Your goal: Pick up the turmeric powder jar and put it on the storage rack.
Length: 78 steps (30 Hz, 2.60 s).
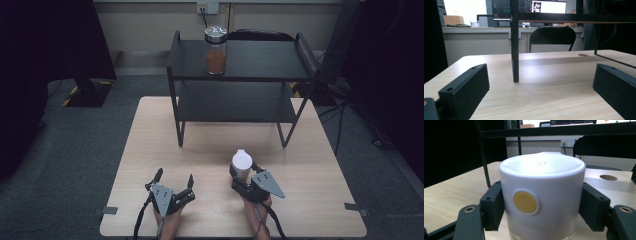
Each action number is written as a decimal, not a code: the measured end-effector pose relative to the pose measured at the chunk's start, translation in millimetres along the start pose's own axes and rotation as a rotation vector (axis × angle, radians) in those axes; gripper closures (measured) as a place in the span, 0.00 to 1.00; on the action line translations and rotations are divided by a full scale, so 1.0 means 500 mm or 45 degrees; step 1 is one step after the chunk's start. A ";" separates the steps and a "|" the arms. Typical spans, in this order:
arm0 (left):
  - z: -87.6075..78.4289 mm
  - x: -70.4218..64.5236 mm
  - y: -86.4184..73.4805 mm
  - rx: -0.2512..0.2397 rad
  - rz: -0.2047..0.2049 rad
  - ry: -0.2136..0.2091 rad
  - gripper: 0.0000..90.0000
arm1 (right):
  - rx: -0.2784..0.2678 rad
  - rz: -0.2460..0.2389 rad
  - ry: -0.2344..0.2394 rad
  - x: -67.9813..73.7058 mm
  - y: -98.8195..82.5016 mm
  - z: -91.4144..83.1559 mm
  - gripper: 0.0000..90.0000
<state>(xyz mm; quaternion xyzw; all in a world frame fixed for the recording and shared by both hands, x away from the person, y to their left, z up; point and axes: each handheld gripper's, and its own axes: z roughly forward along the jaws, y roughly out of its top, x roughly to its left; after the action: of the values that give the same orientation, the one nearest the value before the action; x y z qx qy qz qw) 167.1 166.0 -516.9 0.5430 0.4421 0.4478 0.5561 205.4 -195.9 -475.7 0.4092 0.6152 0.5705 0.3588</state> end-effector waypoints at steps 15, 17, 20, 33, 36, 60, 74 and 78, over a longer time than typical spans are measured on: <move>0.000 0.000 0.000 0.000 -0.001 0.000 0.00 | 0.016 -0.055 0.083 -0.031 0.050 -0.014 0.33; 0.000 0.000 0.000 0.000 -0.001 0.000 0.00 | 0.010 -0.056 0.097 -0.036 0.054 -0.017 0.33; 0.000 0.000 0.000 0.000 -0.001 0.000 0.00 | 0.004 -0.049 0.113 -0.043 0.062 -0.021 0.33; 0.000 0.000 0.000 0.000 -0.001 0.000 0.00 | -0.005 -0.059 0.197 -0.067 0.104 -0.029 0.33; 0.000 0.000 0.000 0.000 -0.001 0.000 0.00 | -0.017 -0.059 0.215 -0.072 0.115 -0.031 0.33; 0.000 0.000 0.000 0.001 -0.001 0.000 0.00 | -0.044 -0.075 0.333 -0.114 0.210 -0.027 0.33; 0.000 0.000 0.000 0.000 -0.001 0.000 0.00 | -0.065 -0.101 0.373 -0.139 0.280 -0.016 0.33; 0.000 0.000 0.000 0.000 -0.002 0.000 0.00 | -0.066 -0.101 0.392 -0.149 0.302 -0.012 0.33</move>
<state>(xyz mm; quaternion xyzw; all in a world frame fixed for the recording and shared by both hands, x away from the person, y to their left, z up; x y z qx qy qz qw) 167.2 165.8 -517.0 0.5427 0.4423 0.4475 0.5564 244.6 -264.2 -326.5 0.2828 0.6637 0.6276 0.2928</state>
